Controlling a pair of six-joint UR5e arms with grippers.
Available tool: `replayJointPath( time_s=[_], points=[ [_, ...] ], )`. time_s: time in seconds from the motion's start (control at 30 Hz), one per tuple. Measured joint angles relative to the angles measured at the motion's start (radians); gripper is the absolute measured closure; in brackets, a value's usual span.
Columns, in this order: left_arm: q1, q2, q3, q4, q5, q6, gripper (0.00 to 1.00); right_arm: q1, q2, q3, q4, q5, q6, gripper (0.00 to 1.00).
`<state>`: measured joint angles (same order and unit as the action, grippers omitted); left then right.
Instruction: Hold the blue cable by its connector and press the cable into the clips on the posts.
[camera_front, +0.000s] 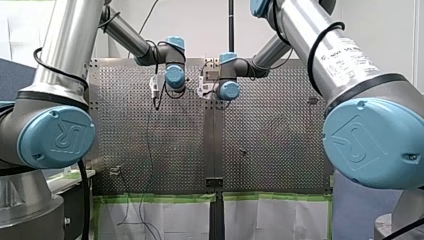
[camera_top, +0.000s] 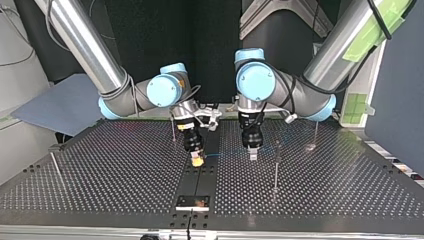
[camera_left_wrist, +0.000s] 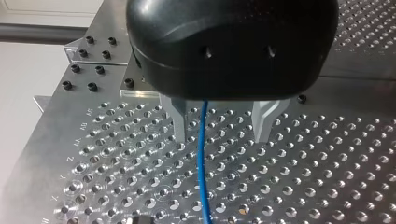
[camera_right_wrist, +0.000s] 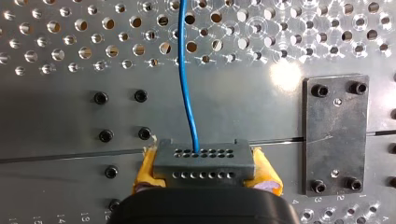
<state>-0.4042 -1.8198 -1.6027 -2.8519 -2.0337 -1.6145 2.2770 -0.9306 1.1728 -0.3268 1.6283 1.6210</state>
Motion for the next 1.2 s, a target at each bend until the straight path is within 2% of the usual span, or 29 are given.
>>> replayJointPath(
  time_s=[0.03, 0.1, 0.13, 0.17, 0.2, 0.23, 0.3, 0.33, 0.37, 0.43, 0.47, 0.73, 1.0, 1.07, 1.2],
  points=[
    [0.0, -0.002, 0.007, -0.005, -0.001, 0.0, 0.35, 0.0, 0.0, 0.0, 0.0, 0.0, -0.001, 1.0],
    [-0.001, -0.006, 0.024, -0.017, -0.004, 0.0, 0.43, 0.0, 0.0, 0.0, 0.0, 0.0, -0.001, 1.0],
    [-0.001, -0.006, 0.03, -0.021, -0.005, 0.0, 0.43, 0.0, 0.0, 0.0, 0.0, 0.0, -0.002, 1.0],
    [-0.001, -0.007, 0.036, -0.025, -0.006, 0.001, 0.49, 0.0, 0.0, 0.0, 0.0, 0.0, -0.002, 1.0],
    [-0.001, -0.007, 0.039, -0.028, -0.008, 0.001, 0.59, 0.0, 0.0, 0.0, 0.0, 0.0, -0.002, 1.0],
    [-0.001, -0.007, 0.042, -0.03, -0.011, 0.002, 0.59, 0.0, 0.0, 0.0, 0.0, 0.0, -0.002, 1.0],
    [-0.001, -0.008, 0.045, -0.032, -0.016, 0.004, 0.75, 0.0, 0.0, 0.0, 0.0, 0.0, -0.002, 1.0],
    [-0.001, -0.008, 0.045, -0.033, -0.018, 0.005, 0.75, 0.0, 0.0, 0.0, 0.0, 0.0, -0.002, 1.0],
    [-0.001, -0.008, 0.046, -0.033, -0.019, 0.008, 0.93, 0.0, 0.0, 0.0, 0.0, 0.0, -0.002, 1.0],
    [-0.001, -0.008, 0.046, -0.034, -0.021, 0.014, 0.93, 0.0, 0.0, 0.0, 0.001, -0.001, -0.001, 1.0],
    [-0.001, -0.008, 0.046, -0.035, -0.021, 0.017, 1.0, 0.0, 0.0, 0.0, 0.001, -0.001, -0.001, 1.0],
    [-0.003, -0.008, 0.047, -0.032, -0.022, 0.034, 1.0, 0.0, 0.0, 0.0, 0.005, -0.001, 0.0, 1.0],
    [-0.017, -0.01, 0.046, -0.032, -0.021, 0.008, 1.0, -0.01, 0.0, 0.023, 0.014, 0.001, 0.0, 1.0],
    [-0.021, -0.015, 0.046, -0.033, -0.022, 0.0, 1.0, -0.013, 0.001, 0.032, 0.015, 0.006, -0.003, 1.0],
    [-0.032, -0.041, 0.046, -0.037, -0.022, -0.008, 1.0, -0.028, 0.0, 0.067, 0.015, 0.036, -0.009, 1.0]
  ],
)
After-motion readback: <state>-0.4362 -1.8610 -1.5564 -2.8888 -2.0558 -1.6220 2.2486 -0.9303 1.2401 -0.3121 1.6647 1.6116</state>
